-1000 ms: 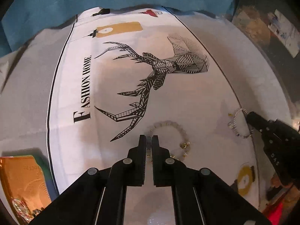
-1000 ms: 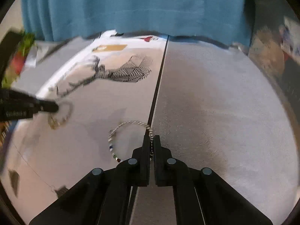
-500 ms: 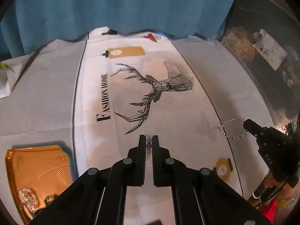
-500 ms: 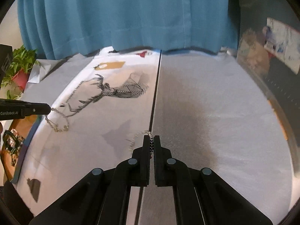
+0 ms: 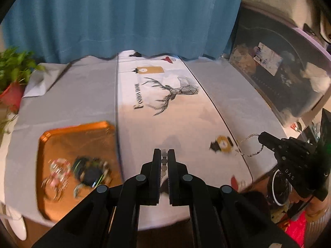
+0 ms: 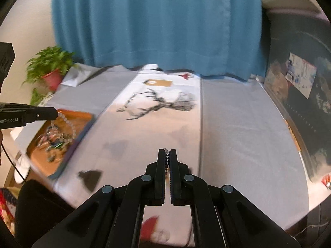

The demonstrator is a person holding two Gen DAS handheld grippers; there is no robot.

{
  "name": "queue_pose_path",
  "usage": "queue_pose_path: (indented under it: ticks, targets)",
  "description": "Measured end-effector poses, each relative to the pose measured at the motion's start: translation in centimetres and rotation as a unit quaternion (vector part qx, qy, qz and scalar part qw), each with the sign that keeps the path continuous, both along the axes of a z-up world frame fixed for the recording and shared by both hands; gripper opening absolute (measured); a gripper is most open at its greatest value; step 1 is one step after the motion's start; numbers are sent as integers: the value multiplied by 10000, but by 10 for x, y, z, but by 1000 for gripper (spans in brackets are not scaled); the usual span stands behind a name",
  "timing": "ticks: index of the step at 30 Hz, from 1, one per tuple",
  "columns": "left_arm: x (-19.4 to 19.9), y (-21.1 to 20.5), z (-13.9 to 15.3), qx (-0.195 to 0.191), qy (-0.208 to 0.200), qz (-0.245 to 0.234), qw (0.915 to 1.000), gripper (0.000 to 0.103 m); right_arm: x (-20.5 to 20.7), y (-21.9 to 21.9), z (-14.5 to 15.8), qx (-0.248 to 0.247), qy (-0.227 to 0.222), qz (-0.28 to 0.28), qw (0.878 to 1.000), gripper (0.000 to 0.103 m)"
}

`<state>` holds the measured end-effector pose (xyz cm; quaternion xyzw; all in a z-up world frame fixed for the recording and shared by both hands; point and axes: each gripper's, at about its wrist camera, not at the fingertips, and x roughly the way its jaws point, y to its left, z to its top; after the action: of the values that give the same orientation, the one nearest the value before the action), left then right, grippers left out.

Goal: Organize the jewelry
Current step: 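Carry both chain bracelets over the copper tray with both tools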

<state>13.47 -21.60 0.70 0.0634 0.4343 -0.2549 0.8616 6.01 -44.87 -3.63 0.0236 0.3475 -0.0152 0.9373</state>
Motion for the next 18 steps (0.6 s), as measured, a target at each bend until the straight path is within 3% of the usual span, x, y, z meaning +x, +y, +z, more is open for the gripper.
queue_pose_path:
  ticks: [11,18]
  targets:
    - [-98,93,12,2,-312,378,9988,4,-86,110,14,77,-27,833,9965,3]
    - [-139,134,1,-102,-194,482,9986,4,-127,175,6,67,113,1395,9901,4]
